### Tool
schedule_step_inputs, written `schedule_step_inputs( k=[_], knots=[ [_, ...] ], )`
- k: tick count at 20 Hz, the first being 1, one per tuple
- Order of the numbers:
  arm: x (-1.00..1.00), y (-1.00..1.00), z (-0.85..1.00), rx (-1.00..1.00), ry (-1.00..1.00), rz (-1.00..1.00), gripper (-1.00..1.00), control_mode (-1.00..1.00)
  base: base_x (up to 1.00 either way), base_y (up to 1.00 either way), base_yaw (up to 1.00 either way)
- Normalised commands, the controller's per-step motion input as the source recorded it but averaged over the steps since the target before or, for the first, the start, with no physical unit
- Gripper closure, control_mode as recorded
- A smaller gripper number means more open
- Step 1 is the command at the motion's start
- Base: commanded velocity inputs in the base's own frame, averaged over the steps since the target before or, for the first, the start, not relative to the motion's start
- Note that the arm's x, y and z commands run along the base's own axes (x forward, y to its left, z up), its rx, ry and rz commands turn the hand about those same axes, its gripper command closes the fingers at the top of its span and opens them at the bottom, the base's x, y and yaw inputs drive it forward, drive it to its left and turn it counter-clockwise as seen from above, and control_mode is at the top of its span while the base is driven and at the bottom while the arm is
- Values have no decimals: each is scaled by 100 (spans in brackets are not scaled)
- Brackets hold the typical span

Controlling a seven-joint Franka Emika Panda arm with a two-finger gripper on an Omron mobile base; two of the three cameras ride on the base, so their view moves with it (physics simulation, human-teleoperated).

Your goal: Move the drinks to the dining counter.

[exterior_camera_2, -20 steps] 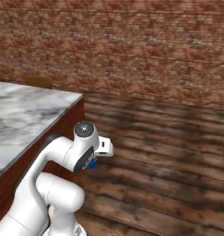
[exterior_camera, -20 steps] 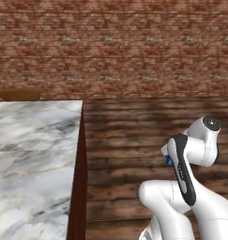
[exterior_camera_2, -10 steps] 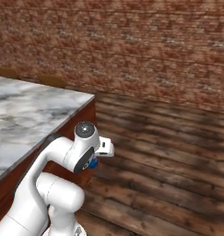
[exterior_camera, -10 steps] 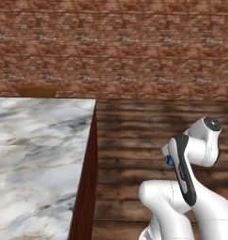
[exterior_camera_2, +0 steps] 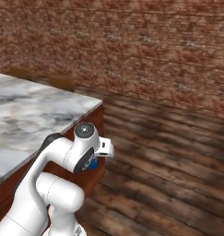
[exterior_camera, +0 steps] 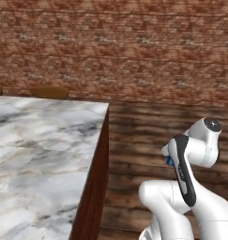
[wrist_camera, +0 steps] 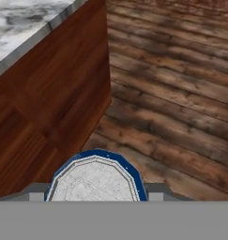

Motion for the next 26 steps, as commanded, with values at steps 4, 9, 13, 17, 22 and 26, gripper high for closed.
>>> schedule_step_inputs(
  k=[4, 9, 13, 17, 22, 26],
  knots=[
    [0, 0, 0, 0, 0, 0, 100, 100, 56, -22, 25],
    [0, 0, 0, 0, 0, 0, 100, 100, 53, -22, 26],
    [0, 0, 0, 0, 0, 0, 100, 100, 36, -16, 29],
    [0, 0, 0, 0, 0, 0, 100, 100, 26, -14, 31],
    [0, 0, 0, 0, 0, 0, 100, 100, 19, -13, 32],
    [0, 0, 0, 0, 0, 0, 100, 100, 23, -14, 32]
  ],
)
